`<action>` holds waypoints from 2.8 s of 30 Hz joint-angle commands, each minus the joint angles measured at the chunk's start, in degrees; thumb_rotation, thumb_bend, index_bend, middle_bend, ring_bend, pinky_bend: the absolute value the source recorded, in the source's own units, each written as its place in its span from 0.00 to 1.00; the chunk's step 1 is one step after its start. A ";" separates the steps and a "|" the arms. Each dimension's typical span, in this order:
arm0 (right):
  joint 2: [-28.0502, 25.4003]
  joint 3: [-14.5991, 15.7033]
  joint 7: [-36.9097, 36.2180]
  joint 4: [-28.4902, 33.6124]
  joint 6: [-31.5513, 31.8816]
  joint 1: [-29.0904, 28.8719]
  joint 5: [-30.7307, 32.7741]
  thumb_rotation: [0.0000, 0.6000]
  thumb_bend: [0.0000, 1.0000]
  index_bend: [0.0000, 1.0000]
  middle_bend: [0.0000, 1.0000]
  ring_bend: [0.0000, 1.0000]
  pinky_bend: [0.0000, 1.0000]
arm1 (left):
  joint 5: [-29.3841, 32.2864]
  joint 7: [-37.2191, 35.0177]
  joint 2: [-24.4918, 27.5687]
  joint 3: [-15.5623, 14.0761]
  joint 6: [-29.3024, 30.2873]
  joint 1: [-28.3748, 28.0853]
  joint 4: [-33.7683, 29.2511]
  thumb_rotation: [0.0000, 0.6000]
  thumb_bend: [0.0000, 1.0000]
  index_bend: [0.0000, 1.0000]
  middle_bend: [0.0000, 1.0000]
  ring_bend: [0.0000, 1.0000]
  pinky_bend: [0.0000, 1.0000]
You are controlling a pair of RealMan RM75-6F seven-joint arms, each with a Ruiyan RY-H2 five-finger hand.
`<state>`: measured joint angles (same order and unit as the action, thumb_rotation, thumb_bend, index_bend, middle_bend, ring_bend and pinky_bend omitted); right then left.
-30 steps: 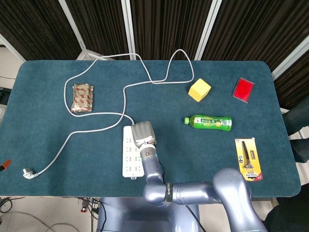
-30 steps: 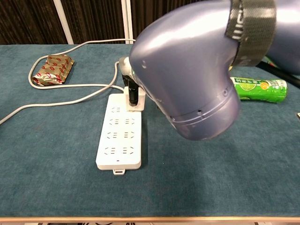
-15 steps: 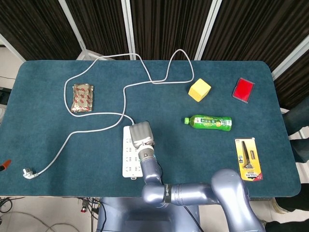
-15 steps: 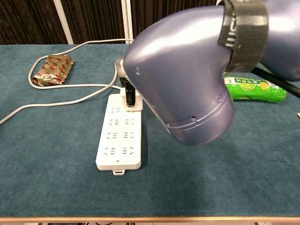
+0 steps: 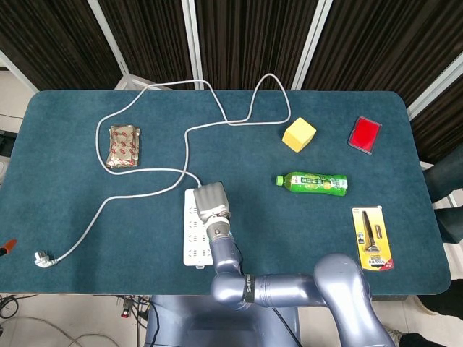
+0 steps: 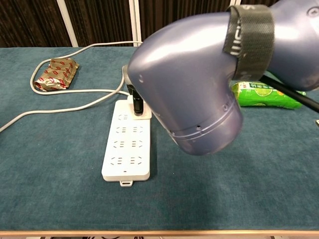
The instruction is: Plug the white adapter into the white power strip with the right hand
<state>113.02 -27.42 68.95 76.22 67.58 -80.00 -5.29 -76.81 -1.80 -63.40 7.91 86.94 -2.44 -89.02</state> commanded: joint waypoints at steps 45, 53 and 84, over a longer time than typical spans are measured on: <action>2.58 1.43 -2.18 -2.62 -3.23 1.17 -3.88 1.00 0.56 0.78 0.68 0.58 0.42 | 0.00 -0.23 0.22 -0.04 -0.08 0.05 -0.03 1.00 0.07 0.11 0.00 0.00 0.00; 2.37 1.34 -2.57 -2.49 -3.26 1.34 -4.96 1.00 0.56 0.71 0.68 0.56 0.42 | 0.02 -0.16 0.20 -0.04 -0.09 0.03 -0.01 1.00 0.07 0.11 0.00 0.00 0.00; -7.36 1.12 2.60 11.55 1.00 3.37 -0.58 1.00 0.21 0.14 0.19 0.22 0.27 | 0.27 0.26 -0.01 0.07 -0.17 -0.05 0.25 1.00 0.07 0.11 0.00 0.00 0.00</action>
<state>107.83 -26.11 72.18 84.95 67.70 -77.74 -5.64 -76.54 -1.55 -63.41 7.98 86.77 -2.49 -88.77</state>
